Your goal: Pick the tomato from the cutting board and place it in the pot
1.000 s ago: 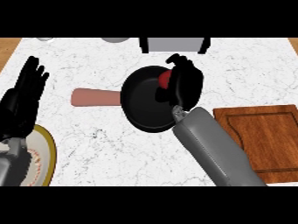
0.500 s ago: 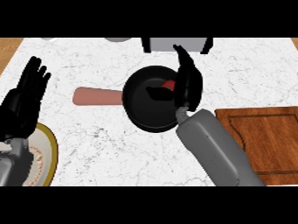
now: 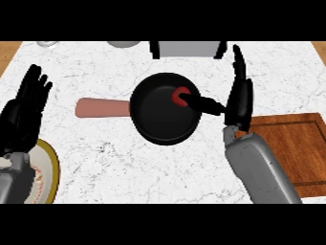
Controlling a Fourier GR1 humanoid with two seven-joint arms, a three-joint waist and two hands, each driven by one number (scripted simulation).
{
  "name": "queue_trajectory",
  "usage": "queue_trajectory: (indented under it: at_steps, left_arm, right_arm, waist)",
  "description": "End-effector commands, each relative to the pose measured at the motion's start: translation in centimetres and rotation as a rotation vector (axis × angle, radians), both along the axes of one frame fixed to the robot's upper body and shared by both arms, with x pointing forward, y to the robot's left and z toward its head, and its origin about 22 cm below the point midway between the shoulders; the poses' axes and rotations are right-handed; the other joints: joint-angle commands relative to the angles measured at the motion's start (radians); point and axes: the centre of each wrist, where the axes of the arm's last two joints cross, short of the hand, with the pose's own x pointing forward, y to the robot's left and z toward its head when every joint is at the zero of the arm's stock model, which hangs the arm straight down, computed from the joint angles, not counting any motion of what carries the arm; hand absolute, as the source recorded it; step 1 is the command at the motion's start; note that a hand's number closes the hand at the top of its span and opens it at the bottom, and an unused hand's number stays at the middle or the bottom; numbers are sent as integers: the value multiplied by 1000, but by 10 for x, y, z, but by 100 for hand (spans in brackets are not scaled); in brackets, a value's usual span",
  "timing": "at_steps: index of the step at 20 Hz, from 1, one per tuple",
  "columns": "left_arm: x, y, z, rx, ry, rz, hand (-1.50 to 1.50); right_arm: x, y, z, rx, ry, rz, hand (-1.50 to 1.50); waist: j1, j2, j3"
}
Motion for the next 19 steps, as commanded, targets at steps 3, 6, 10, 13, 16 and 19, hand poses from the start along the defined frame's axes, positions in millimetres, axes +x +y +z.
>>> queue_trajectory:
  at_steps: [3, 6, 10, 13, 16, 19]
  left_arm:
    - [0, 14, -8, -8, 12, 17, 0]
    - [-9, 5, 0, -1, -4, -9, 0]
    - [-16, -1, 8, -4, -6, 5, 0]
    - [-12, 20, 0, 10, -5, 10, 0]
    - [-1, 7, 13, 1, -4, -2, 0]
    - [-10, -13, 1, 17, -4, 3, 0]
  right_arm:
    - [-40, -49, 15, 44, -20, 38, -150]
    - [-54, -77, 7, 68, -32, 32, -150]
    - [-65, -97, 22, 47, 0, 52, -150]
    - [-73, -131, 13, 50, -15, 51, -150]
    - [-76, -128, 22, 31, -12, 53, -150]
    - [-83, -134, 15, 38, 2, 63, -150]
  waist:
    - [-9, -3, -1]
    - [-4, -2, -1]
    - [0, -2, -1]
    - [-1, -1, -1]
    - [-1, -1, -1]
    - [-1, -1, -1]
